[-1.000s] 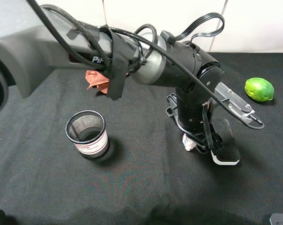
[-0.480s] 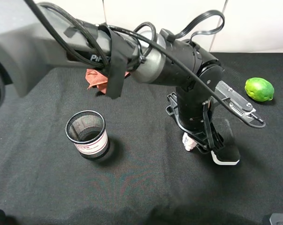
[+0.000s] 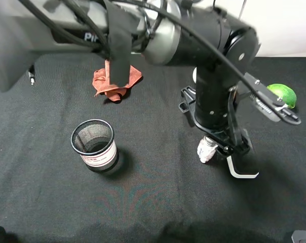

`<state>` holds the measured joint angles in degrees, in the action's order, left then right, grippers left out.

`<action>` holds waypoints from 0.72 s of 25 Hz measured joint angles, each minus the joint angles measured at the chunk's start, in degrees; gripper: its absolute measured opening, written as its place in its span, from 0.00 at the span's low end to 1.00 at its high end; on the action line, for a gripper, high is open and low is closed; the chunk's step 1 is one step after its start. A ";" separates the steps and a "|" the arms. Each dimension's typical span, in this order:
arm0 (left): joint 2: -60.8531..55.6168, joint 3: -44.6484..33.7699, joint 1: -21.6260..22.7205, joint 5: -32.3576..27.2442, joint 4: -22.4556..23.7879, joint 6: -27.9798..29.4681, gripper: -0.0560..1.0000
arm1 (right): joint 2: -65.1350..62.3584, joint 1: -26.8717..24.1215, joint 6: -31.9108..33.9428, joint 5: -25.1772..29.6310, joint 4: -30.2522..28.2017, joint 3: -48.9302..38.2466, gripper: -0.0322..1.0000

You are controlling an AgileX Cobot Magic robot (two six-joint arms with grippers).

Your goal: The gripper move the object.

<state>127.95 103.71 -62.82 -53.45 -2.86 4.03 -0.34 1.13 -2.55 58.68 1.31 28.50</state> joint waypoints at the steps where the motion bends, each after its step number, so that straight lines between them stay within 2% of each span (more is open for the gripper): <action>1: 0.00 1.14 0.00 -1.57 0.06 0.00 0.94 | 0.00 0.00 0.00 0.00 0.00 0.00 0.70; 10: -0.19 10.66 0.00 -14.04 0.22 0.00 0.94 | 0.00 0.00 0.00 0.00 0.00 0.00 0.70; 18: -1.05 15.05 0.00 -14.08 0.36 0.00 0.94 | 0.00 0.00 0.00 0.00 0.00 0.00 0.70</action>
<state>126.90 118.76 -62.82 -67.53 -2.51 4.03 -0.34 1.13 -2.55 58.68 1.31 28.50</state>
